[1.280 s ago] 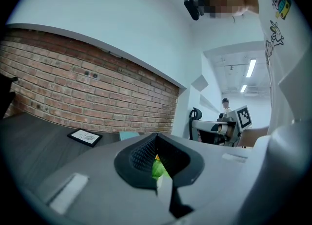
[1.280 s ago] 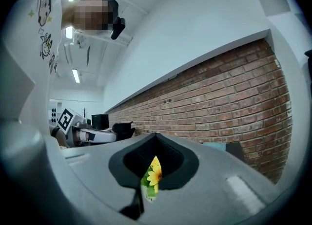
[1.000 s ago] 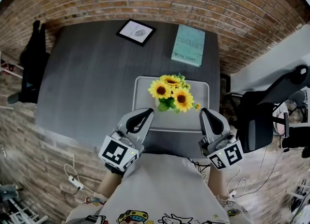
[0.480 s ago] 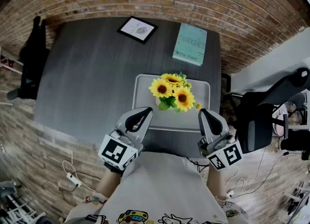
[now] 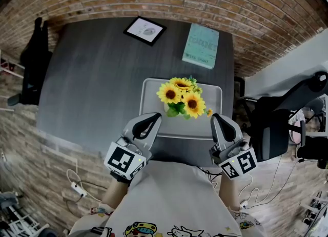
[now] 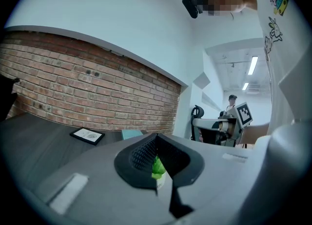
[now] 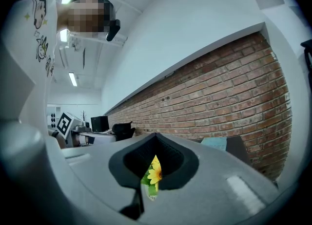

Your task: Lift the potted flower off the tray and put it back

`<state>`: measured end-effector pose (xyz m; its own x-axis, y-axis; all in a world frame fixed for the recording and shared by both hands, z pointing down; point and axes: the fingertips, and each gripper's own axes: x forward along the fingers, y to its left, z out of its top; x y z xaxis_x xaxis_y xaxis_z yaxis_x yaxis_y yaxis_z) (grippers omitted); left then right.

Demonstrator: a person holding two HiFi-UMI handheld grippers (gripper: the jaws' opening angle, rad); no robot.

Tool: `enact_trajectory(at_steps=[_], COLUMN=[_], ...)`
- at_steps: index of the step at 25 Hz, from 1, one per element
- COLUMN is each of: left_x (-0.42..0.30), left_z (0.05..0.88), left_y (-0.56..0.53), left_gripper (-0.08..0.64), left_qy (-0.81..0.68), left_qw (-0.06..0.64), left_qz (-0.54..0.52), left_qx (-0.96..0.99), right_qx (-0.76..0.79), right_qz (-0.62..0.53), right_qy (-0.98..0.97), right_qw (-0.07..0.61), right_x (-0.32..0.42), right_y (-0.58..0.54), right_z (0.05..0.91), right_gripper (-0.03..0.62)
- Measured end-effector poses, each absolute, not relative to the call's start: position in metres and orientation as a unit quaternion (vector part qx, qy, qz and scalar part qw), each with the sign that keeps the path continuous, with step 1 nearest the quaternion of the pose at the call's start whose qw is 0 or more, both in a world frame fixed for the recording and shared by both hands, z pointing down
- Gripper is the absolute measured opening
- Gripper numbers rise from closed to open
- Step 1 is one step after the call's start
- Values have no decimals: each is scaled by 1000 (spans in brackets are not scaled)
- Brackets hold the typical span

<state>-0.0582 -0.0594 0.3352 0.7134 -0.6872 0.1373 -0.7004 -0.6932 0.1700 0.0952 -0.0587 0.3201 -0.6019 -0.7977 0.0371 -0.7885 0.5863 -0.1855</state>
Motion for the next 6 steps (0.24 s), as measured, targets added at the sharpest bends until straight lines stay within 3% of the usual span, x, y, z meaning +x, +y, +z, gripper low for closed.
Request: enact_trajectory(at_steps=[6], left_x=[-54], left_z=[337], left_y=[-60], left_gripper=[2], left_qy=[-374], left_qw=[106], left_qz=[35], left_qx=[921], right_qx=[-442], right_qz=[-92], right_qy=[892], right_qw=[25], right_x=[97], right_y=[-62], right_z=[320], right_gripper=[1])
